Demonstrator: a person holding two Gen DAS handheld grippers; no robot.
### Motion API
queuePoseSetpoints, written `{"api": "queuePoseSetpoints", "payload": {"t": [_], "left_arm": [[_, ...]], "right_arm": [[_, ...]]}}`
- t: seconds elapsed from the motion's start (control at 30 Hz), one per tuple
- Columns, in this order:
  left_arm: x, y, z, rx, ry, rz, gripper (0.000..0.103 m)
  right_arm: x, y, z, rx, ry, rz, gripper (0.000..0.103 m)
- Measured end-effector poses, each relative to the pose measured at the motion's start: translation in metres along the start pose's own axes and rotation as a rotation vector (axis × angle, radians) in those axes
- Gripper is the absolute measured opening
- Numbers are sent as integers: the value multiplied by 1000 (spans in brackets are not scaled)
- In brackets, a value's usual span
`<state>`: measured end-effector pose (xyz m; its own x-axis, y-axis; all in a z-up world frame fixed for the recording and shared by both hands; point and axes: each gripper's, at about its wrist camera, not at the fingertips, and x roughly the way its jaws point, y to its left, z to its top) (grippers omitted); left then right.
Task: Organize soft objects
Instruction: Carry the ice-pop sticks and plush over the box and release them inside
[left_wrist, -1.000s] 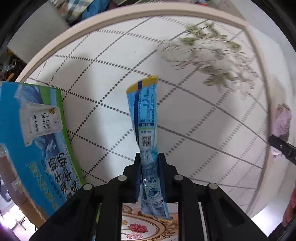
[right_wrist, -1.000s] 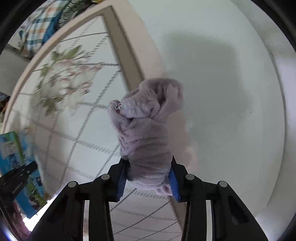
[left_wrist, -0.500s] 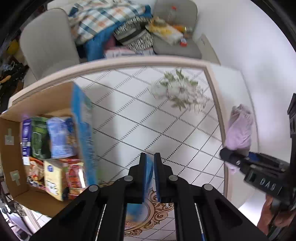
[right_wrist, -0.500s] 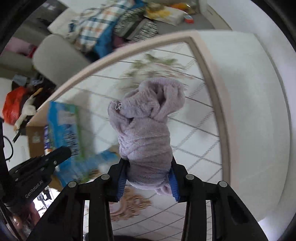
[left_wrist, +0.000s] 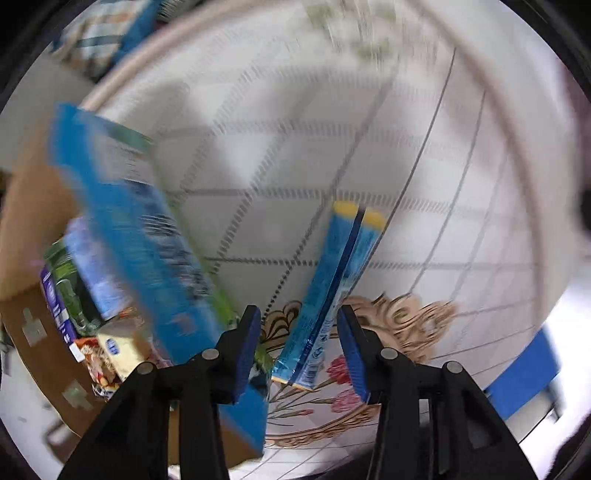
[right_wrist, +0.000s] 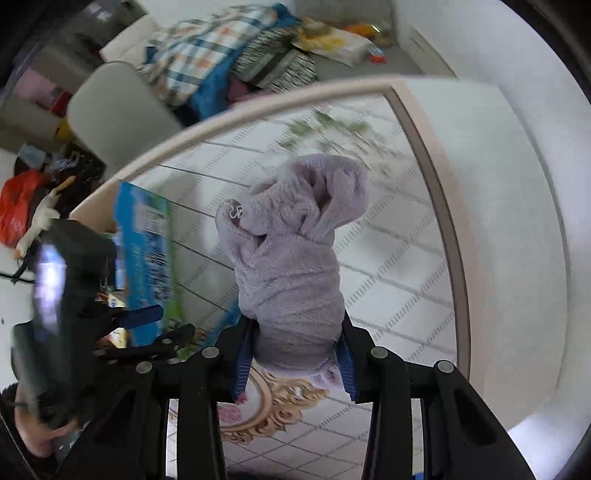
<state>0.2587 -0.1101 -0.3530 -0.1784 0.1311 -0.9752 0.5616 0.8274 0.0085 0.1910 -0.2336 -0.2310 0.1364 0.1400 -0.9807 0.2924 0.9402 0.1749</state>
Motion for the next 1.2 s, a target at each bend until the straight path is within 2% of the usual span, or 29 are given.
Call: {"api": "queuePoseSetpoints", "payload": {"t": [0.03,0.07,0.13,0.17,0.23,0.3,0.37,0.4,0.43,0.47,0.5,0.57,0.67,0.73,0.87,0.97,1.1,1.2], "left_arm": [[4,-13,3,41,-6,96,48],[7,-24,6,79,-15,123,53],[15,-38,12,103,25,61,57],[20,-43,14,90,48,60,57],[32,-52,19,111,78,97,57],[50,-57,21,131,130,168,57],[66,-57,19,130,180,179,58],[62,-55,18,103,142,152,49],[60,-53,19,83,127,122,25],[57,-50,17,57,126,92,16],[54,-47,16,43,111,81,13],[43,-44,12,2,59,54,12],[17,-35,0,-78,-12,-51,12],[-11,-27,-13,-126,-83,-137,12],[-68,-3,-45,-221,-228,-246,12],[-114,32,-72,-294,-332,-306,12],[-162,81,-106,-377,-442,-300,12],[-183,129,-131,-430,-486,-221,12]], "right_arm": [[3,-7,-2,13,8,0,42],[7,-19,-6,33,16,-6,42],[13,-34,-11,56,24,-17,42],[15,-43,-13,72,27,-16,42],[15,-55,-15,89,26,-18,42],[14,-62,-16,100,19,-13,42],[13,-66,-15,105,10,-7,42],[12,-67,-15,104,6,-7,42],[11,-68,-15,102,2,-6,42],[9,-68,-15,102,-2,-5,42],[8,-68,-15,100,-6,-4,42],[7,-68,-14,98,-9,2,42],[4,-65,-13,95,-11,14,42],[-2,-61,-12,85,-19,16,42],[-19,-46,-10,64,-43,34,42],[-34,-29,-7,45,-54,65,42],[-57,19,-7,-18,-79,104,42],[-63,69,-10,-82,-77,132,42]]}}
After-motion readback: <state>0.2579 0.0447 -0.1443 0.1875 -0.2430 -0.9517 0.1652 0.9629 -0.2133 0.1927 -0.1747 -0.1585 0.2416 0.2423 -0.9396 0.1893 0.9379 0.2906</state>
